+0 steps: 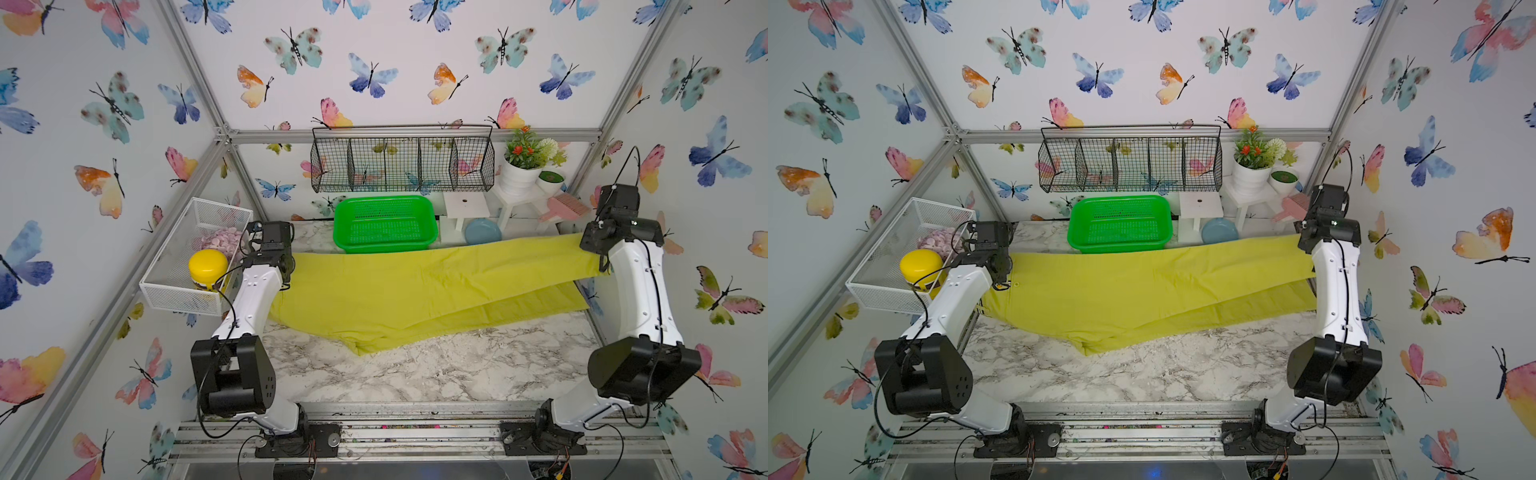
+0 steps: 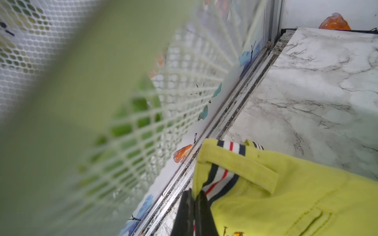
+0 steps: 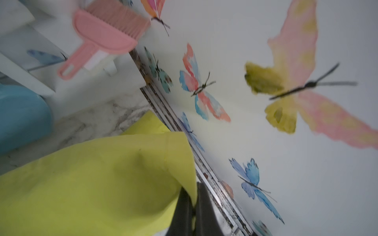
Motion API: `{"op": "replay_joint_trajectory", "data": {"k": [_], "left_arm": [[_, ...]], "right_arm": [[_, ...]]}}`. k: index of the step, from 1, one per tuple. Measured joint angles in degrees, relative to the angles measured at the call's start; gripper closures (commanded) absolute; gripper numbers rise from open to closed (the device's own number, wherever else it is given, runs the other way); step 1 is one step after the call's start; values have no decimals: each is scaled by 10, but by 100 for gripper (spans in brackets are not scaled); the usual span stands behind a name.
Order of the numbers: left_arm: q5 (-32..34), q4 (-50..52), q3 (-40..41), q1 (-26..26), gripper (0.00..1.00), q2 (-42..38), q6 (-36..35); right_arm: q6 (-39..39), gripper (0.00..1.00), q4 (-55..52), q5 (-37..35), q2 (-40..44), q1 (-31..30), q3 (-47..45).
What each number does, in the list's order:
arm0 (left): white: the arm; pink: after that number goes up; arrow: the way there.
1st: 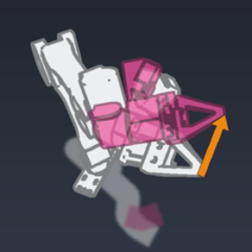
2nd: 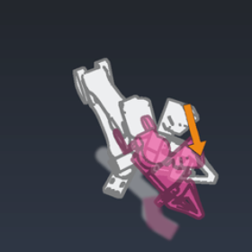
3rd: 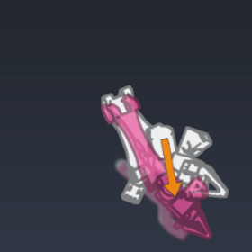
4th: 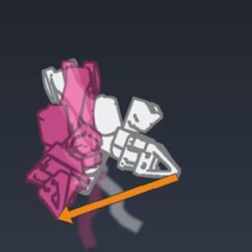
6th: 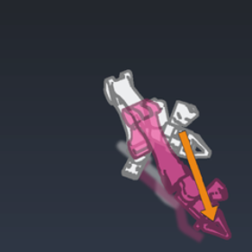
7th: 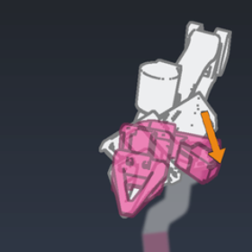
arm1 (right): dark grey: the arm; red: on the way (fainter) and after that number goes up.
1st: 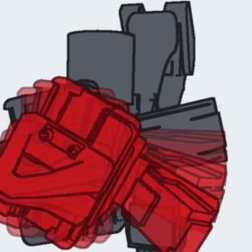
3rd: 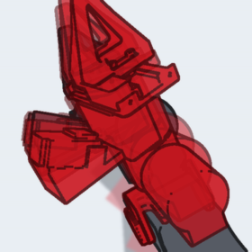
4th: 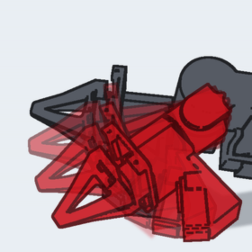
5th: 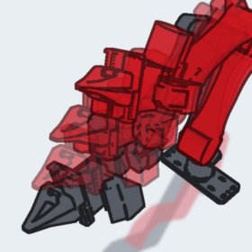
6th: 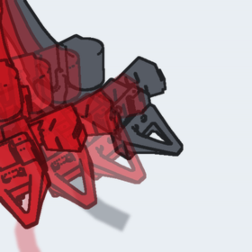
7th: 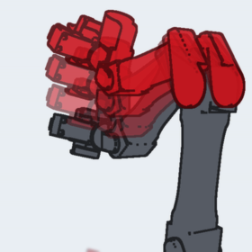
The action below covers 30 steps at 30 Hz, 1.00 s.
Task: Roll up the long pants
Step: Fold the long pant at the center of the board.
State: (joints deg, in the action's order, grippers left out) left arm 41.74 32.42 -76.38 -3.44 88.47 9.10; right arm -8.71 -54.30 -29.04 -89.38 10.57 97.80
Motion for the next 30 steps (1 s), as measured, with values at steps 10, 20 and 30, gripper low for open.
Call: {"op": "replay_joint_trajectory", "data": {"k": [10,20,30], "left_arm": [[-11,-31,14,-2,91,0,-5],[0,-80,38,-11,100,-9,-51],[-19,-47,-14,-13,82,33,-53]], "right_arm": [[3,98,37,-9,-30,0,-78],[2,97,-5,-41,-202,18,120],[2,98,10,-32,-165,70,48]]}}
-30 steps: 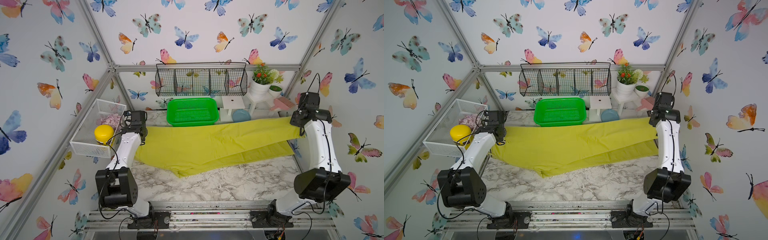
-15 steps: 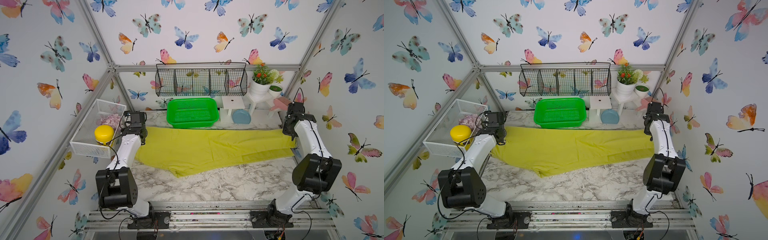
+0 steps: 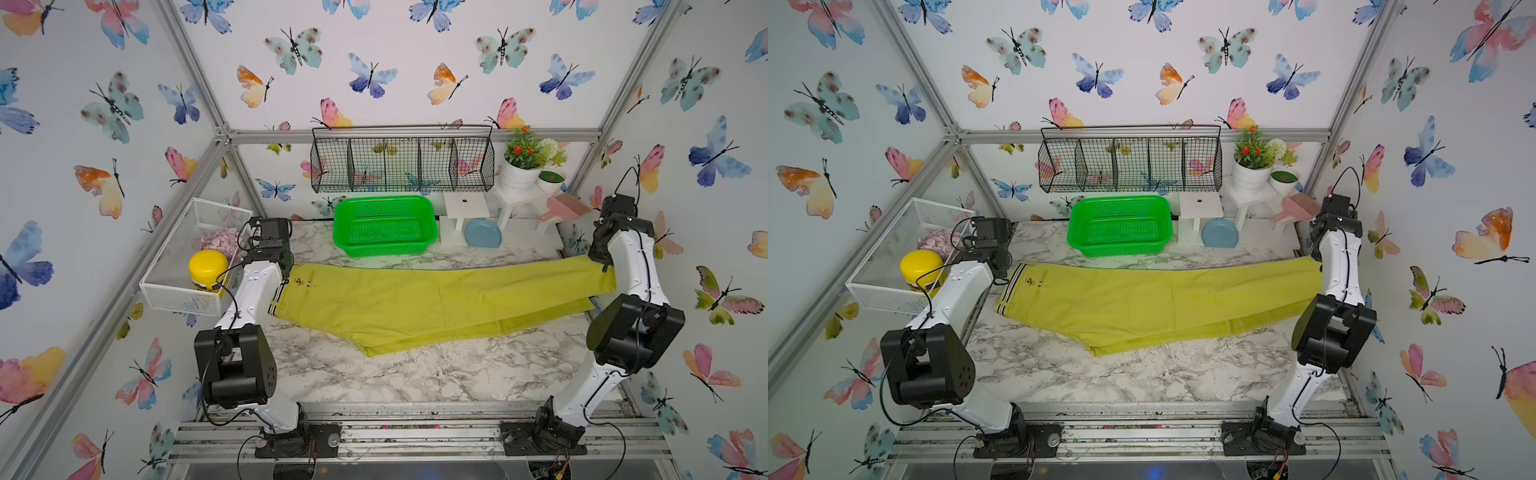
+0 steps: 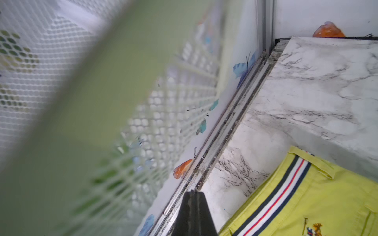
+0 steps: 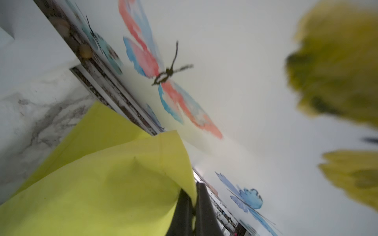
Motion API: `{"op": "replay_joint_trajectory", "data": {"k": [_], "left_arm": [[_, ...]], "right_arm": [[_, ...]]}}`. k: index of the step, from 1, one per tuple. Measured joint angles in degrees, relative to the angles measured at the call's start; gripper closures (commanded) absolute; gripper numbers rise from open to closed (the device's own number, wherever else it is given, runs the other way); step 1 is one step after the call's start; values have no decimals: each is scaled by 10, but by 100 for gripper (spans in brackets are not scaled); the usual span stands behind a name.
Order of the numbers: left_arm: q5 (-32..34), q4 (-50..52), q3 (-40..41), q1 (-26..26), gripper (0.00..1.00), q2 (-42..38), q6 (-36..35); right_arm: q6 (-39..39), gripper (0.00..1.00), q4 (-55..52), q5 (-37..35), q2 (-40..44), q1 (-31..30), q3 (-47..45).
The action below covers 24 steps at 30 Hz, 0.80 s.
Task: Roll up the long pants
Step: Fold the long pant at the center of the board.
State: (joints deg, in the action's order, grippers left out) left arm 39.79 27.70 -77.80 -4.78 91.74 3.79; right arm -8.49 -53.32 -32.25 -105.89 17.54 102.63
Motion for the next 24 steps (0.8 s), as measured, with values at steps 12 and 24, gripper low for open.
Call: {"op": "replay_joint_trajectory", "data": {"k": [12,24], "left_arm": [[-104,49,172,60,45,-28,120],[-161,68,244,71,46,-42,224]], "right_arm": [[0,98,45,56,167,-27,-197],[-5,97,51,51,164,-29,-168]]}}
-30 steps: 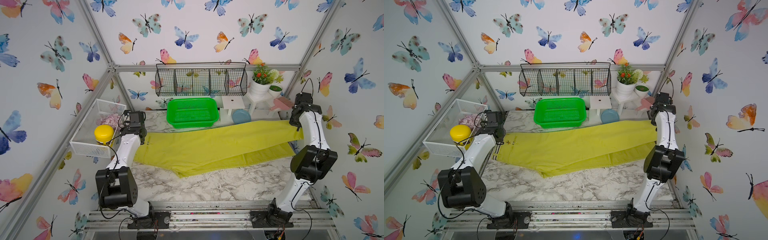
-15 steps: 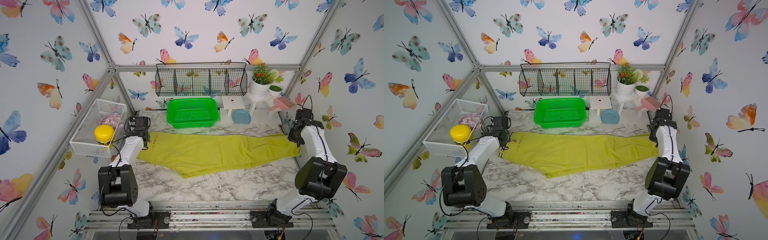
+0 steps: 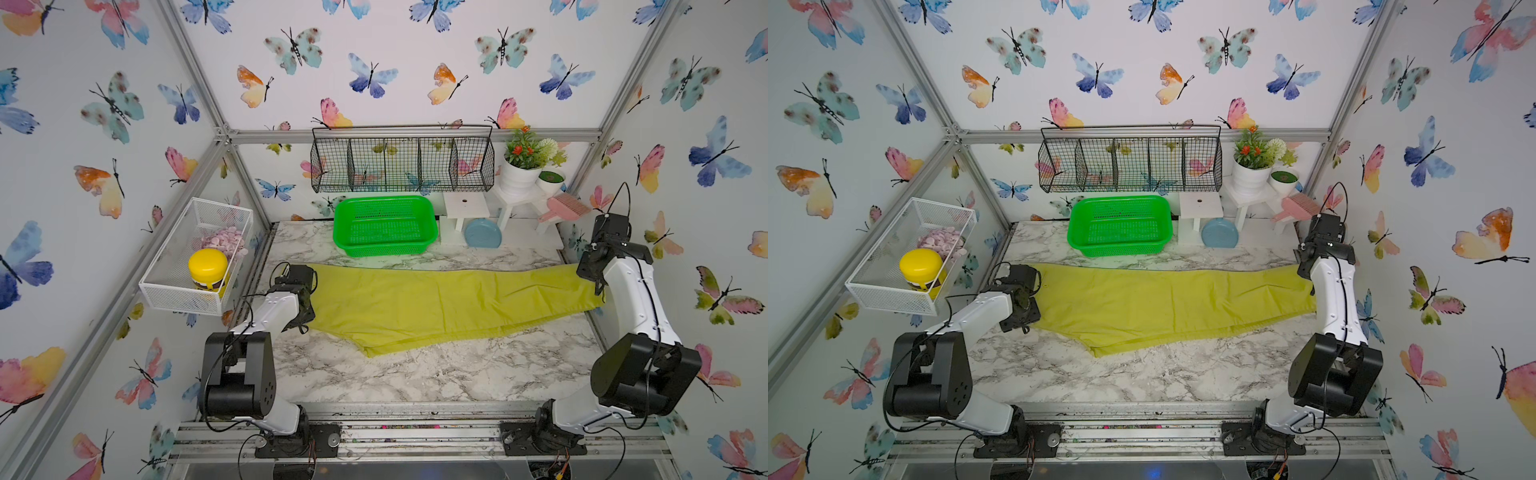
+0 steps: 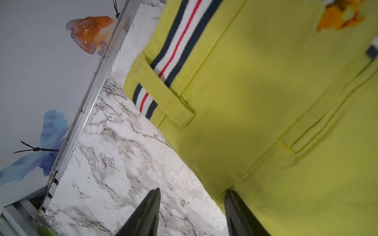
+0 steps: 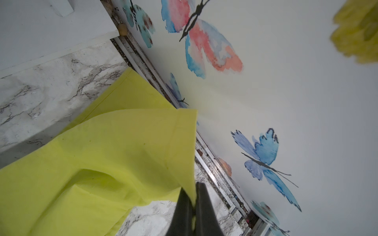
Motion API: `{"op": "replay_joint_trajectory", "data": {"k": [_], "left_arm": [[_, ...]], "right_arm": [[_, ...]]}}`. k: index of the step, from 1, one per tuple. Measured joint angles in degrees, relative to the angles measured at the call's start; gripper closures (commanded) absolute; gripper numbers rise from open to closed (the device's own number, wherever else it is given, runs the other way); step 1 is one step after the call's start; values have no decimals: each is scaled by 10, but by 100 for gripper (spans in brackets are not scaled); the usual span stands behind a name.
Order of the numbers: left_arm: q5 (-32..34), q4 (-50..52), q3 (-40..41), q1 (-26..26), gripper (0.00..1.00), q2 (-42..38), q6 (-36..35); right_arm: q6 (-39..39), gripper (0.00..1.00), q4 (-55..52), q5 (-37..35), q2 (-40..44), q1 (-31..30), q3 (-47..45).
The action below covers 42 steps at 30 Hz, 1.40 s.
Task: Roll up the long pants
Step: Fold the long pant at the center of the board.
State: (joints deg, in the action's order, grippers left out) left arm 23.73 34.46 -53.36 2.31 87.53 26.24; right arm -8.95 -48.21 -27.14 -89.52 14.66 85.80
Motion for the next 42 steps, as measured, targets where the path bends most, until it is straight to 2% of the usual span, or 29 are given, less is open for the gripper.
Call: {"op": "replay_joint_trajectory", "data": {"k": [9,15,19,21,26,28,30,31,32,42], "left_arm": [[-1,-10,-1,0,43,24,59],[-34,-32,9,5,45,-16,132],[-42,-58,7,28,44,-41,160],[-49,-69,2,35,45,-33,168],[-56,-83,-18,37,49,49,190],[-57,-83,-18,37,56,64,195],[-56,-83,-20,37,76,68,198],[-56,-82,-23,37,97,70,202],[-54,-76,-29,37,100,73,202],[-16,-56,-29,40,100,54,213]], "right_arm": [[0,97,0,3,0,0,0],[0,97,3,12,0,0,-7],[0,97,6,25,-5,0,-7],[0,98,8,32,-12,0,-7],[0,97,10,47,-29,0,-7],[0,98,10,51,-32,0,-7],[0,98,11,54,-32,0,-7],[0,97,12,56,-32,0,-7],[0,97,12,58,-32,0,-7],[-5,97,12,61,-53,0,1]]}}
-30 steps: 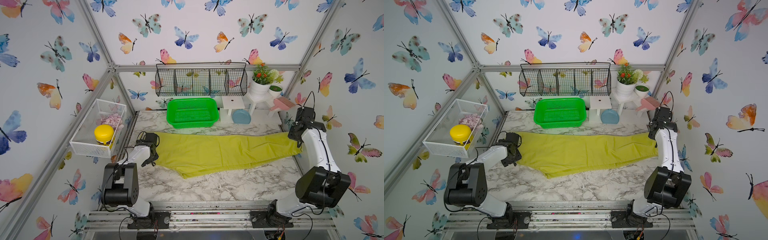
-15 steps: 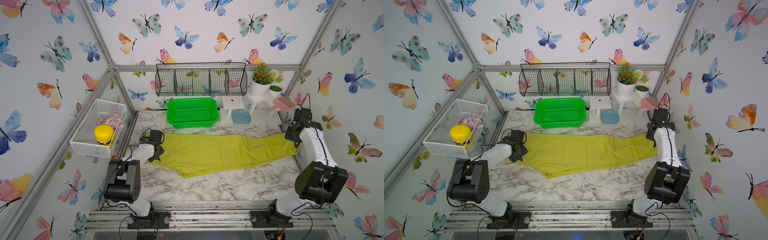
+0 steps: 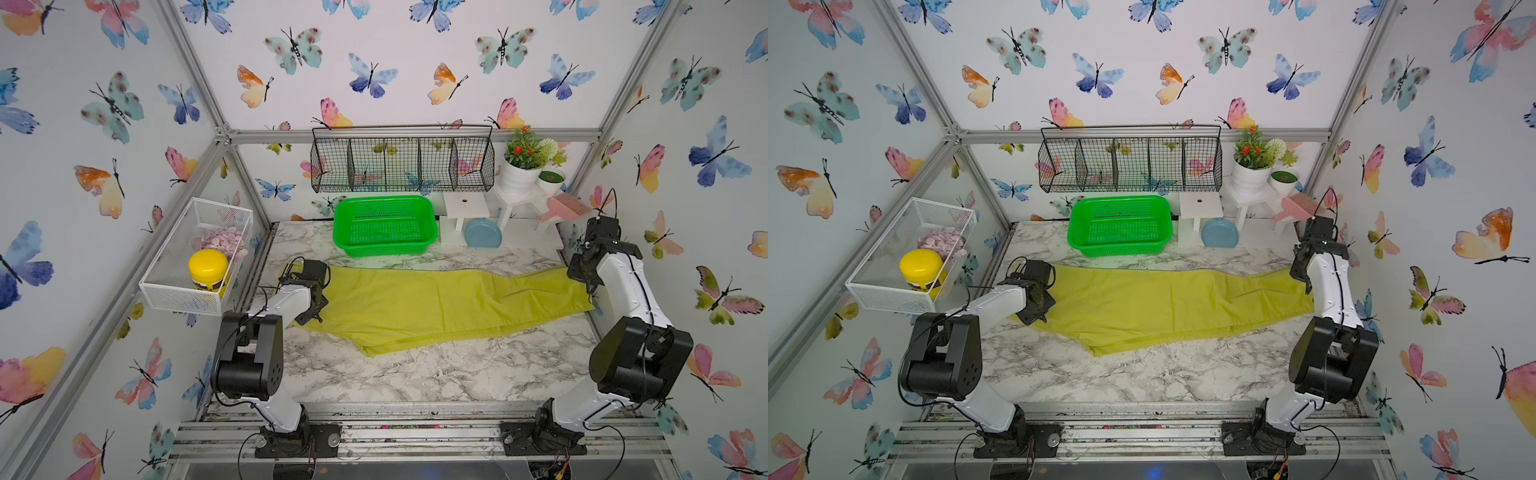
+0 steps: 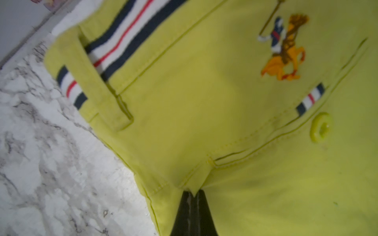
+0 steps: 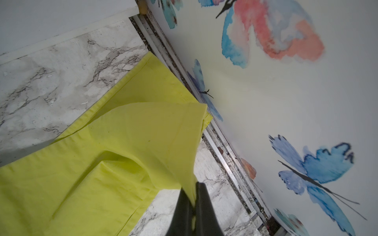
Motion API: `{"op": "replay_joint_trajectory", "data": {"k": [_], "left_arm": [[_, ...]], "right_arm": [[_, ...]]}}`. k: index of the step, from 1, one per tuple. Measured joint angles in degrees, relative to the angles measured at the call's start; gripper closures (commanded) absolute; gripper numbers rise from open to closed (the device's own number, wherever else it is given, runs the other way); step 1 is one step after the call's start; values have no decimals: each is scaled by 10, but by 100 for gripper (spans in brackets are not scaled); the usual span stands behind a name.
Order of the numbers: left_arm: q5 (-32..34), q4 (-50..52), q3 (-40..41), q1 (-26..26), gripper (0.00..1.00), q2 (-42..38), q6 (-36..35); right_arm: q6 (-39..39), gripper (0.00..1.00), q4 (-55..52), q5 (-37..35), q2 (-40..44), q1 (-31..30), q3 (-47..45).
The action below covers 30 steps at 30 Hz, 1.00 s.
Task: Roll up the long pants
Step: Fold the long pant at the center of the board.
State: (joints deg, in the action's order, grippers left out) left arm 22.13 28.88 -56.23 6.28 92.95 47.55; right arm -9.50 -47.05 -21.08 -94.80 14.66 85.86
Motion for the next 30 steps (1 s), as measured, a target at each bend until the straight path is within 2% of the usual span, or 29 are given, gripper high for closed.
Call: {"op": "replay_joint_trajectory", "data": {"k": [6,10,17,24,30], "left_arm": [[53,31,29,-8,100,-96,5],[74,44,49,-37,100,-139,0],[76,41,79,-58,100,-125,-17],[68,13,100,-80,100,-109,-43],[46,-14,126,-109,100,-109,-70]], "right_arm": [[-3,98,0,-14,-2,0,1],[-5,97,-1,-26,-2,4,1],[-4,97,-8,-63,-3,15,7],[-3,98,-35,-92,-41,22,86],[1,97,-39,-104,-37,22,46]]}}
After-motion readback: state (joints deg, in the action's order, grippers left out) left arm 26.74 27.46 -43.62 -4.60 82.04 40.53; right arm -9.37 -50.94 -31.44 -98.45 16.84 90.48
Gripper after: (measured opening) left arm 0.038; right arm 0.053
